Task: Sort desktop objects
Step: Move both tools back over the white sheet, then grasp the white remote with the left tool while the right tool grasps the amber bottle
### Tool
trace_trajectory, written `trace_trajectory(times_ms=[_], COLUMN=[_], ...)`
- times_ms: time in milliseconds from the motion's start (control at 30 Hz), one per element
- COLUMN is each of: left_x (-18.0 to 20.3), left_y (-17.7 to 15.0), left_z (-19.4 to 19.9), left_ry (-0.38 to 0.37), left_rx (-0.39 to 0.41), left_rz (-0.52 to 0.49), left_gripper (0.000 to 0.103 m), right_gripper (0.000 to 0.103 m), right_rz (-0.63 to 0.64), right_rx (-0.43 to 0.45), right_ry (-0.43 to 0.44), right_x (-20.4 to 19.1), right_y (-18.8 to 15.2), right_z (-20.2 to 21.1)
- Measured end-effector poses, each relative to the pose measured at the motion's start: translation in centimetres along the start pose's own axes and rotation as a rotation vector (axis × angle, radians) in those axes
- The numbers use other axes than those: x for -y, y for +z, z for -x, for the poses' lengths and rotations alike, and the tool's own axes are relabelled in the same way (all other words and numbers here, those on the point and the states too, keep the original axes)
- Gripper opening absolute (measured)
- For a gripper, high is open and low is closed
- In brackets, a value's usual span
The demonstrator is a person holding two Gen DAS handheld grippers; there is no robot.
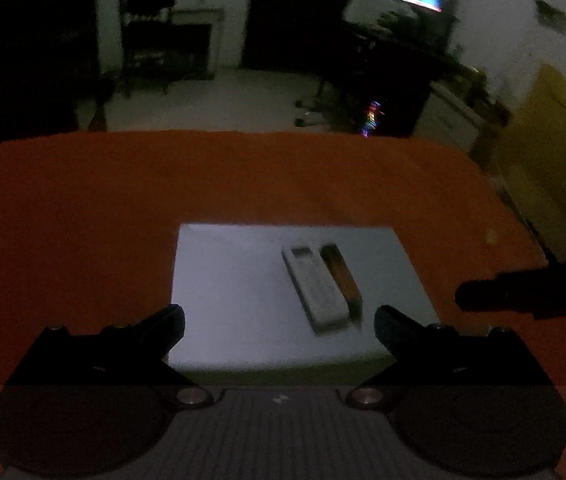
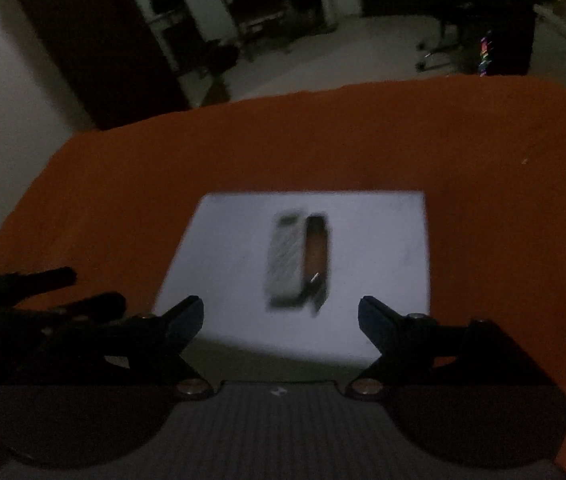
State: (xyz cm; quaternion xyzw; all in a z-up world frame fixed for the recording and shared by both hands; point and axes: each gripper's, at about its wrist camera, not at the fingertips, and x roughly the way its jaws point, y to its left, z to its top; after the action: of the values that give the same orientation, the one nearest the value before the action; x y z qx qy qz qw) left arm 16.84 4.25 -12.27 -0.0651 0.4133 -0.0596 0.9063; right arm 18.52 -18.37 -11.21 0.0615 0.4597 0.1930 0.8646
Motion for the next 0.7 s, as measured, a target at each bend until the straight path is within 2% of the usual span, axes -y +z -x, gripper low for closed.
trace_trajectory(times_ms=[33,67,100,200,233,300,400,500,533,700], left_x=[-0.3,-0.5,-0.8,-1.3,-1.2,-0.8,-0.1,-0.3,-0.6,-2.1], left_y=[0.7,1.4,2.0,2.8,2.9,2.5,2.2,2.2,2.1,2.0], left_z=[-1.2,-2.4,-3.7,-7.3,-8.3,-10.3,-12.5,-12.9,-12.7,-11.3], left_ry=[-0.001,-0.010,-0.032,-0.090,-0.074,-0.066,-0.056,-0.042,-0.051,-0.037], left_rx=[-0.029,-0.058,-0.088,-0.152,-0.171,-0.226,-0.265,-0.281,-0.280,-0.269], left_rz=[0.027,0.049,0.065,0.074,0.068,0.041,-0.012,0.011,0.028,0.023], left_gripper=[0.103,0.103,0.103,0.100,0.096,0.095,0.074,0.072,0.069,0.062], right_gripper=[0.085,0.079,0.068,0.049,0.047,0.046,0.046,0.045,0.045,0.040], right_rz=[0.005,0.009,0.015,0.002,-0.026,-0.074,-0.090,-0.130,-0.142,-0.034], right_rx=[0.000,-0.001,-0.019,-0.076,-0.087,-0.112,-0.126,-0.123,-0.129,-0.147], right_ry=[-0.021,-0.042,-0.047,-0.051,-0.052,-0.036,-0.033,0.000,-0.004,-0.092], right_x=[0.2,0.3,0.6,2.0,2.5,3.5,4.3,5.0,5.2,4.3], right_y=[0.5,1.1,1.6,3.0,3.2,3.5,3.7,3.7,3.6,3.1], right_z=[-1.0,-2.1,-3.3,-7.0,-8.1,-10.0,-12.1,-13.6,-14.0,-15.8])
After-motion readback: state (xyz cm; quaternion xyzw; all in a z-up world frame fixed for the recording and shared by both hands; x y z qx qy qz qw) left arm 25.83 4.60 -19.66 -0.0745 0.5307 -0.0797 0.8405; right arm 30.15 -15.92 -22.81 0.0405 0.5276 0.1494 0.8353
